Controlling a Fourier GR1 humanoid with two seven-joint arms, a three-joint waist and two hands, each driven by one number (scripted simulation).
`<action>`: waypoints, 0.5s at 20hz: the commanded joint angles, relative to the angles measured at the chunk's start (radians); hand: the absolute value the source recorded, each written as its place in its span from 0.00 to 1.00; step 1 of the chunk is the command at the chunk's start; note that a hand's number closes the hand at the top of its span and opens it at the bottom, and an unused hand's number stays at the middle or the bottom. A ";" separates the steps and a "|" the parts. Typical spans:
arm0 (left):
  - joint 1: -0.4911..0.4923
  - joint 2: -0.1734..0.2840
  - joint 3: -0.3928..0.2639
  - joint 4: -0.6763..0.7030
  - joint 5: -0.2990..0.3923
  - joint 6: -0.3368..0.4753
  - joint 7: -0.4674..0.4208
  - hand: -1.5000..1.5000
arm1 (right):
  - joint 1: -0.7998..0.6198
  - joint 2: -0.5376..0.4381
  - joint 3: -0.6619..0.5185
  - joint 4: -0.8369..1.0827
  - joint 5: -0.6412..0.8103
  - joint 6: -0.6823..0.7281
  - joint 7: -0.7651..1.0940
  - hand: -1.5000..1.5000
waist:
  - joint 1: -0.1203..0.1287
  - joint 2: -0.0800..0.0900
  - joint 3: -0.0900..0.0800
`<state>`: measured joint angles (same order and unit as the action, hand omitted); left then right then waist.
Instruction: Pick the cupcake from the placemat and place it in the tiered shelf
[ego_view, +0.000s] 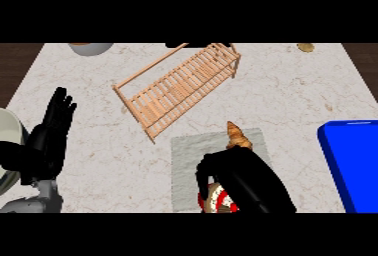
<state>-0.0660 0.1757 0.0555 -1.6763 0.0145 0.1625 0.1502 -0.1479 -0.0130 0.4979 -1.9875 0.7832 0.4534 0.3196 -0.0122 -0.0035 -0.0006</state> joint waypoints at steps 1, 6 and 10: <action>-0.022 -0.007 -0.015 0.007 -0.010 -0.001 0.007 0.50 | -0.053 0.012 -0.113 -0.180 -0.104 0.028 0.155 1.00 | 0.001 0.001 0.000; 0.031 0.004 -0.008 -0.091 0.007 -0.021 0.054 0.50 | -0.247 0.013 -0.261 -0.160 -0.133 0.088 0.294 1.00 | 0.018 0.002 0.000; -0.007 -0.006 0.015 0.035 0.009 -0.039 -0.032 0.50 | -0.412 0.013 -0.339 -0.066 -0.202 0.070 0.364 1.00 | 0.017 0.004 0.000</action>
<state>-0.0849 0.1716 0.0607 -1.6686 0.0138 0.1454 0.1526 -0.4343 -0.0032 0.2409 -2.1016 0.6289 0.5244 0.6096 0.0011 -0.0010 -0.0004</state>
